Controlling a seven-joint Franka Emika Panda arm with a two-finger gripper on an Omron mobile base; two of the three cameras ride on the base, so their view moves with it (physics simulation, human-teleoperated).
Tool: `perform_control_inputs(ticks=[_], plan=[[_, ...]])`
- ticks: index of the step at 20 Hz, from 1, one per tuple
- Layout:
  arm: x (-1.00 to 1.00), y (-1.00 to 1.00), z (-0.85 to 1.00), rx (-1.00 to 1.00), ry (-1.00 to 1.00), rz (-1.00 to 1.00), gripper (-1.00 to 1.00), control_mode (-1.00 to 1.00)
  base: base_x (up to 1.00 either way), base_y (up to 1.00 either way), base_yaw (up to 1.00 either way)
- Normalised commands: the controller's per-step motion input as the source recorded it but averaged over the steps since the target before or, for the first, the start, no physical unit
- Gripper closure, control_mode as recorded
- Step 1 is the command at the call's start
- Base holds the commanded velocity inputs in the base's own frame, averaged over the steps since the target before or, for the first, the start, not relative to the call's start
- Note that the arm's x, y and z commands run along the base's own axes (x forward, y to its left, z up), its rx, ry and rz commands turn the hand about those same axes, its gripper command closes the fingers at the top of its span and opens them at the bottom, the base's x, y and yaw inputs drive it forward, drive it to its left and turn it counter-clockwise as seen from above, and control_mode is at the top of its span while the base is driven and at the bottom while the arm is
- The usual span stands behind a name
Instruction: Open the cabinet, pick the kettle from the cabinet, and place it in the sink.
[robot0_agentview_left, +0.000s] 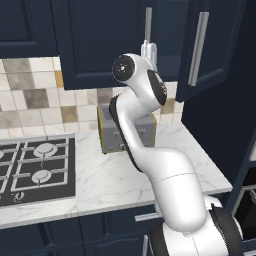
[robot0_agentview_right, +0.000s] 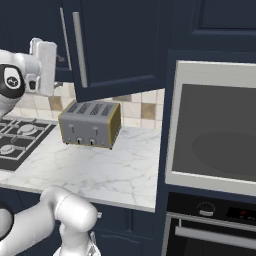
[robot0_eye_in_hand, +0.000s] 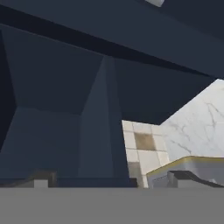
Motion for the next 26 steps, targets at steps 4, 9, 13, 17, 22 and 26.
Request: perform_control_inputs(ticks=[4,9,13,17,22,26], plan=[[0.02,-0.22,0.0,0.08,0.0,-0.27,-1.0,-1.0,0.0,0.0,0.0],[0.04,-0.14,-0.07,0.1,0.0,-0.26,-1.0,-1.0,0.0,0.0,0.0],[0.15,-0.08,-0.2,0.19,-0.03,-0.15,-1.0,-1.0,0.0,0.0,0.0],[0.14,0.04,-0.33,0.25,-0.18,0.0,-1.0,-1.0,0.0,0.0,0.0],[-0.02,-0.02,-0.24,0.17,-0.29,0.0,-1.0,-1.0,0.0,0.0,0.0],[-0.07,-0.13,-0.3,0.09,-0.23,-0.03,-1.0,-1.0,0.0,0.0,0.0]])
